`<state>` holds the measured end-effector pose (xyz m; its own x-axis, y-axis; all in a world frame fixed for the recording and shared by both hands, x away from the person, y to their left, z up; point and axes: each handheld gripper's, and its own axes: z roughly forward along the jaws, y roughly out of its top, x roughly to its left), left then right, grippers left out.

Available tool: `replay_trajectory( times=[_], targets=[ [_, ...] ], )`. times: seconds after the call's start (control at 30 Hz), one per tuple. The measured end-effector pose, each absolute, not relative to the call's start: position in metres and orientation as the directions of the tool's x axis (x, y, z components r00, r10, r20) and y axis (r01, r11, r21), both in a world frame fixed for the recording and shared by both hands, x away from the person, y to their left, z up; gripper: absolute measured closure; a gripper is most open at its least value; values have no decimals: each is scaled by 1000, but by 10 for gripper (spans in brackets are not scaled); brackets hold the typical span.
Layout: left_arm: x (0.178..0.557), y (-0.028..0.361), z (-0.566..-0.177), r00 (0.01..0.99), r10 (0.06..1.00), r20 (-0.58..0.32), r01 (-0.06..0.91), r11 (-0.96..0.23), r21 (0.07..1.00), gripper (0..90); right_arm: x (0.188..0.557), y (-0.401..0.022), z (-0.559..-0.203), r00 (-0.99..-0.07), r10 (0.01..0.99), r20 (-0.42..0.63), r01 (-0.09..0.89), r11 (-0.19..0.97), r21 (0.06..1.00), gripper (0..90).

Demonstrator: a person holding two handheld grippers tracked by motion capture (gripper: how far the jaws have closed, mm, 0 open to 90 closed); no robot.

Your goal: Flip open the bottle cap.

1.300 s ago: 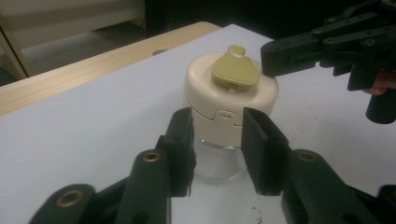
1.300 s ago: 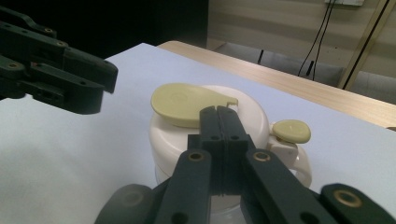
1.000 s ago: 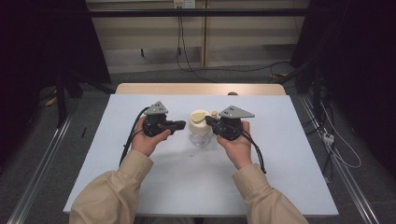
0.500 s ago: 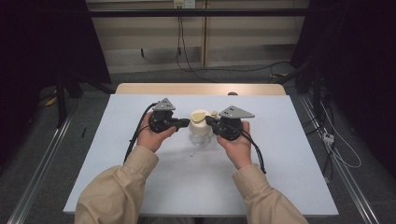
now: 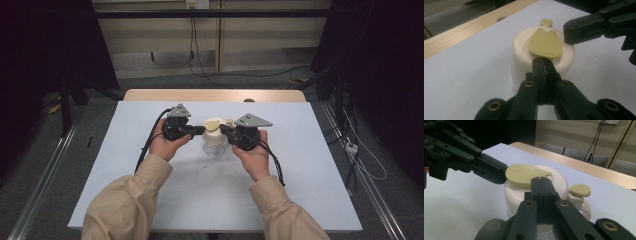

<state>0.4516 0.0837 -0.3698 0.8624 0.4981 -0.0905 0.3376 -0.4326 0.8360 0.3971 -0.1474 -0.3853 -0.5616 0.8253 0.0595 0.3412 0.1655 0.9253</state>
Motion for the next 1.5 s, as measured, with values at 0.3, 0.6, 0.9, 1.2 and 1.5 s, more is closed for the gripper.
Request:
replay_trajectory(
  times=[0.3, 0.6, 0.9, 1.2, 1.5],
  targets=[
    [451, 78, -359, 862, 501, -76, 325, -432, 841, 900, 396, -147, -386, -562, 825, 61, 340, 163, 926, 900],
    [452, 77, -356, 860, 504, -79, 325, -421, 847, 900, 396, -147, -386, -562, 825, 58, 338, 165, 927, 900],
    [455, 76, -354, 859, 505, -83, 329, -423, 844, 900, 396, -147, -386, -562, 825, 55, 337, 168, 927, 900],
    [456, 69, -352, 865, 496, -80, 321, -423, 847, 900, 396, -147, -386, -563, 825, 58, 337, 165, 927, 900],
    [458, 67, -350, 865, 495, -86, 325, -420, 848, 900, 396, -148, -386, -563, 824, 59, 335, 162, 928, 900]
  ],
)
